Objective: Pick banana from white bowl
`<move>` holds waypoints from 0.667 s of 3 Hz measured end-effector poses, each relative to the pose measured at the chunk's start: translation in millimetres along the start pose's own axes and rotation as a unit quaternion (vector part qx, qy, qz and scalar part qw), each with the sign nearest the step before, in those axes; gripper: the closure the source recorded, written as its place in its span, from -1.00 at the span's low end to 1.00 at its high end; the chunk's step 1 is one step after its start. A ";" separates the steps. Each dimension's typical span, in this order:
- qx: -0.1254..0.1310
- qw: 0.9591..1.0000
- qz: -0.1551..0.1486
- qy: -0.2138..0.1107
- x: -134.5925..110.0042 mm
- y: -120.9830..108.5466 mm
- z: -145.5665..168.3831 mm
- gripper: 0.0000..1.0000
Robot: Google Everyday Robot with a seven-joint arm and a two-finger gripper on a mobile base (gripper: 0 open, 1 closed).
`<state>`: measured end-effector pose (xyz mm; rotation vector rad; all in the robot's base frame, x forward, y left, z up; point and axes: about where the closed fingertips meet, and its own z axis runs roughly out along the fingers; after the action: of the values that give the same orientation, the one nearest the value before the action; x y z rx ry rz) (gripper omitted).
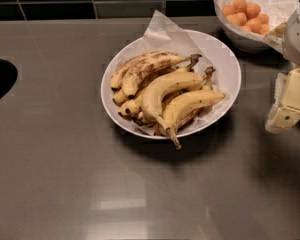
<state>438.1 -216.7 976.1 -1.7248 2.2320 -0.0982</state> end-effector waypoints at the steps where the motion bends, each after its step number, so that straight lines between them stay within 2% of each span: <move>1: 0.000 1.000 0.000 0.000 -0.1 0.0 0.0 -1.00; 2: -0.010 0.999 -0.041 -0.002 -28.5 -2.4 -2.0 -1.00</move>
Offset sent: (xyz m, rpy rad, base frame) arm 0.0173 0.0629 0.0157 -0.0397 0.0461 0.2081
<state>446.1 -190.4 984.5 -1.8242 2.1668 -0.0904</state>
